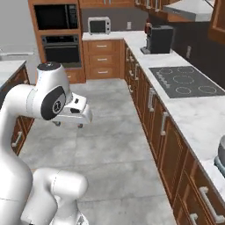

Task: Navigate to the oven.

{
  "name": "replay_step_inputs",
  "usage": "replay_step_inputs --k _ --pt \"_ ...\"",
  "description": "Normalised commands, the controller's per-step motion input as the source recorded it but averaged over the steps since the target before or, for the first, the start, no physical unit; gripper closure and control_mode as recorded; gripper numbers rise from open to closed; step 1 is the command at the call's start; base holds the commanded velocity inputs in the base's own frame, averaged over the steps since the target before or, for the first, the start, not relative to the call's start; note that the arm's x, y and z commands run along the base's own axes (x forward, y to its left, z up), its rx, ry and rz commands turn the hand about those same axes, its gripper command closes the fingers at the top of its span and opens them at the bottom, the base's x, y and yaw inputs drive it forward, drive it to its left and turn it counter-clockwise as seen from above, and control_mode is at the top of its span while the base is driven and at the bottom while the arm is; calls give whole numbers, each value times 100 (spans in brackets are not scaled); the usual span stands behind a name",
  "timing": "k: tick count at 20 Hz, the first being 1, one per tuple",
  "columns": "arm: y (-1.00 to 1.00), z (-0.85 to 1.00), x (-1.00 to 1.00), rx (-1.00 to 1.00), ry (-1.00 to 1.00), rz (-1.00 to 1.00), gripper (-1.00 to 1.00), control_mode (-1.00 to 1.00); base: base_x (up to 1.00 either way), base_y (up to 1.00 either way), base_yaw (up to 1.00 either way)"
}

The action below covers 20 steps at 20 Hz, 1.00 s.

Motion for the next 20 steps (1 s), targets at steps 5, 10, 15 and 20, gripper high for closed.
replay_step_inputs --k 5,10,15,20 --pt "0 0 0 0 0 0 -100 100 59 0 73" --pt "0 0 0 0 0 0 -100 100 89 0 62" --pt "0 0 0 0 0 0 -100 100 100 0 47" --pt "0 0 0 0 0 0 -100 100 100 -4 26"
